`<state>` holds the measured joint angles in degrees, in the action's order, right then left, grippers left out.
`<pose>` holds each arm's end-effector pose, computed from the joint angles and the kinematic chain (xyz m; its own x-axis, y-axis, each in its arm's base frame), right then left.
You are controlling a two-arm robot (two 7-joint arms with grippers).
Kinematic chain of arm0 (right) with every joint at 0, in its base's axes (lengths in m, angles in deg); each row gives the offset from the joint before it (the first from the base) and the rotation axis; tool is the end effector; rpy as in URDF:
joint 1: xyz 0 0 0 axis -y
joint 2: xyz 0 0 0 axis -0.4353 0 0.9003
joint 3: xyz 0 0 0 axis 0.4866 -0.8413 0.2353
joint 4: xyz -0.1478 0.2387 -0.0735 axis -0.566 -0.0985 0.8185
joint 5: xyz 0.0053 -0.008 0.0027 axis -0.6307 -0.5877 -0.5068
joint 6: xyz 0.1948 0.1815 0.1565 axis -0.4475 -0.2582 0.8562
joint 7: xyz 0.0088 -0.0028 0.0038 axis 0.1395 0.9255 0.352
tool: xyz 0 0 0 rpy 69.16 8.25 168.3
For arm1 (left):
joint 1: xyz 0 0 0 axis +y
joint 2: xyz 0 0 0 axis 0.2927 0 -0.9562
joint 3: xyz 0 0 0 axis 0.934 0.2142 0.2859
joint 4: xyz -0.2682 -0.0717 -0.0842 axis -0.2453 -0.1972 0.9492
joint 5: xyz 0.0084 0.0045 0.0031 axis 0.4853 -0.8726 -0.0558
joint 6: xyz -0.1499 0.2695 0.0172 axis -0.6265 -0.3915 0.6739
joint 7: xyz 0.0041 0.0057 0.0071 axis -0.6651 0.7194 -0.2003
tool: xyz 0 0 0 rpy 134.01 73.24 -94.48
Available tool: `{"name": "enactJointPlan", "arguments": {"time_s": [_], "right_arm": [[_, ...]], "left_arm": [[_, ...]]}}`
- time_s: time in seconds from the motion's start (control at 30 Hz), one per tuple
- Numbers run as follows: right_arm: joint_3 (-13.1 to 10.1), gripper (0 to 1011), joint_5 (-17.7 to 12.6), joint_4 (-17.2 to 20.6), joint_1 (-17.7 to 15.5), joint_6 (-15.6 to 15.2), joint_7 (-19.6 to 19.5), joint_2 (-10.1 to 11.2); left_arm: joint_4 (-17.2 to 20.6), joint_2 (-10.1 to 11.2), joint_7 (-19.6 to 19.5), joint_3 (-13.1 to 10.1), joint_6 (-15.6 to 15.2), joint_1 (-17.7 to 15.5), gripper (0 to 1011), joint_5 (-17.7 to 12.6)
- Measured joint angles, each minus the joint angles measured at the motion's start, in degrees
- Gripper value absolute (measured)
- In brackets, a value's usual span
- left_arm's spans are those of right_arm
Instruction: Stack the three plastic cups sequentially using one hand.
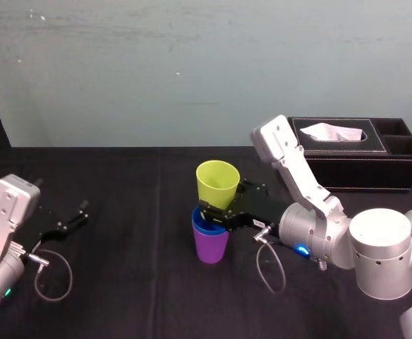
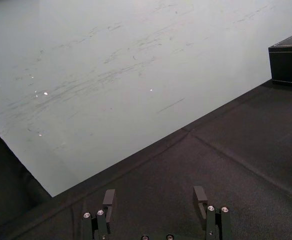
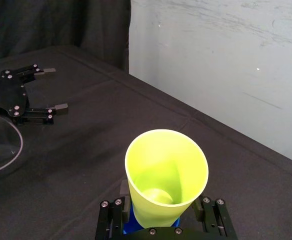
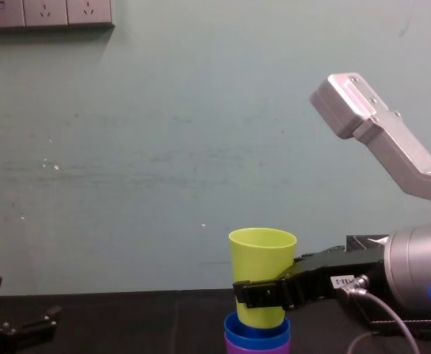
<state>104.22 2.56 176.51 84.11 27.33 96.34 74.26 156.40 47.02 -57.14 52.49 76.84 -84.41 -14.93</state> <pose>0.3919 0.0435 -0.2082 0.6635 -0.7352 0.1386 0.7325 0.6007 -0.3203 0.3582 0.0827 -0.3023 0.2922 0.8803 0.3738 -0.9553 0.2872 0.0704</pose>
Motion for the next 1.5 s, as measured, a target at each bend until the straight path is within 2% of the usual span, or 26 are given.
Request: {"name": "enactJointPlan", "arguments": {"time_s": [0.7,1.03,1.33,1.43,1.5], "right_arm": [[1.1,715,-0.3,-1.7,0.7,0.0,0.3,-0.4],[1.6,715,-0.1,-3.7,1.2,0.0,0.3,-0.9],[1.6,715,-0.1,-3.5,1.1,0.0,0.3,-0.9],[1.6,757,-0.1,-3.5,1.1,0.0,0.3,-0.9],[1.6,826,-0.1,-3.4,1.1,0.0,0.3,-0.9]], "left_arm": [[0.0,0.0,0.0,0.0,0.0,0.0,1000,0.0],[0.0,0.0,0.0,0.0,0.0,0.0,1000,0.0],[0.0,0.0,0.0,0.0,0.0,0.0,1000,0.0],[0.0,0.0,0.0,0.0,0.0,0.0,1000,0.0],[0.0,0.0,0.0,0.0,0.0,0.0,1000,0.0]]}}
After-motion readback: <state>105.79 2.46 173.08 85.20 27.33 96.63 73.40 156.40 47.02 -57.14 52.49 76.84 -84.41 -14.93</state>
